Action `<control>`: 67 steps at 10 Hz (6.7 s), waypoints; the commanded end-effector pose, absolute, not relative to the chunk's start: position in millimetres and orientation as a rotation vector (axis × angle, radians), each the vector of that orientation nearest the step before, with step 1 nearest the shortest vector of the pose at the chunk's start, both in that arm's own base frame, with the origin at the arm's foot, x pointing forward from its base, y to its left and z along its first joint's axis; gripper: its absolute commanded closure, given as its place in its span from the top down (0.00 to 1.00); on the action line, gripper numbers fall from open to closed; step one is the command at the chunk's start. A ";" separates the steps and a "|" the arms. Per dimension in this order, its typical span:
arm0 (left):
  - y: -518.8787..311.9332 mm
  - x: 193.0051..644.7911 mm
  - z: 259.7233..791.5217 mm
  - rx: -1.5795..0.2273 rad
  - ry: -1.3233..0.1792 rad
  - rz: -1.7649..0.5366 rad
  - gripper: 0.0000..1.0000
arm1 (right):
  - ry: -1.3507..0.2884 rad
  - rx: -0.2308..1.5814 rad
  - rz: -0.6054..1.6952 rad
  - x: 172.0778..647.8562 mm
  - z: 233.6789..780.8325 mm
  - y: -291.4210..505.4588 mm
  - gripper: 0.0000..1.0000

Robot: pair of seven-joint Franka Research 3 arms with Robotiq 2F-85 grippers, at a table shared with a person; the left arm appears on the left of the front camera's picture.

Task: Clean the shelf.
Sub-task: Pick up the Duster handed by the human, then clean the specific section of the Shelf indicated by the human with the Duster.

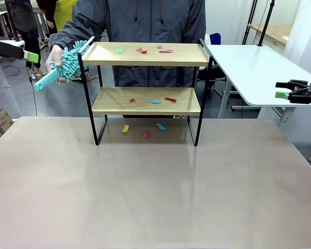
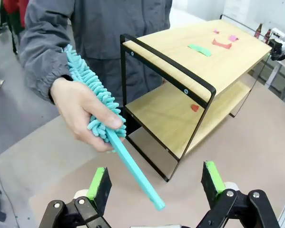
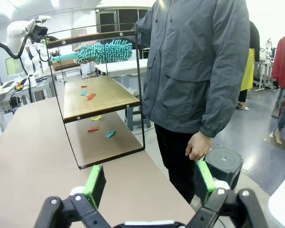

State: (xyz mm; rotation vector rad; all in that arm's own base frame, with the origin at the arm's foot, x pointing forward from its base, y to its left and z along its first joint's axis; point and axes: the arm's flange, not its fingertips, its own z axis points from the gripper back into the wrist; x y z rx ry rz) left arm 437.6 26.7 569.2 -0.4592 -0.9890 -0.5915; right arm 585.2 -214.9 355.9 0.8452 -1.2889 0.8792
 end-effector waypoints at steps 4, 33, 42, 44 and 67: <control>32.9 442.5 561.7 -0.484 -0.985 -0.581 1.00 | -1.292 0.846 0.882 585.7 357.7 -213.1 1.00; -43.7 472.1 549.3 -0.086 -0.567 -0.245 0.00 | -1.292 0.846 0.882 585.7 357.7 -213.1 1.00; -47.4 469.8 550.5 -0.058 -0.550 -0.245 0.00 | -1.292 0.846 0.882 585.7 357.7 -213.1 1.00; -47.4 469.8 550.5 -0.058 -0.550 -0.245 0.00 | -1.292 0.846 0.882 585.7 357.7 -213.1 1.00; -20.8 278.9 586.9 0.121 0.211 -1.394 0.13 | -1.292 0.846 0.882 585.7 357.7 -213.1 1.00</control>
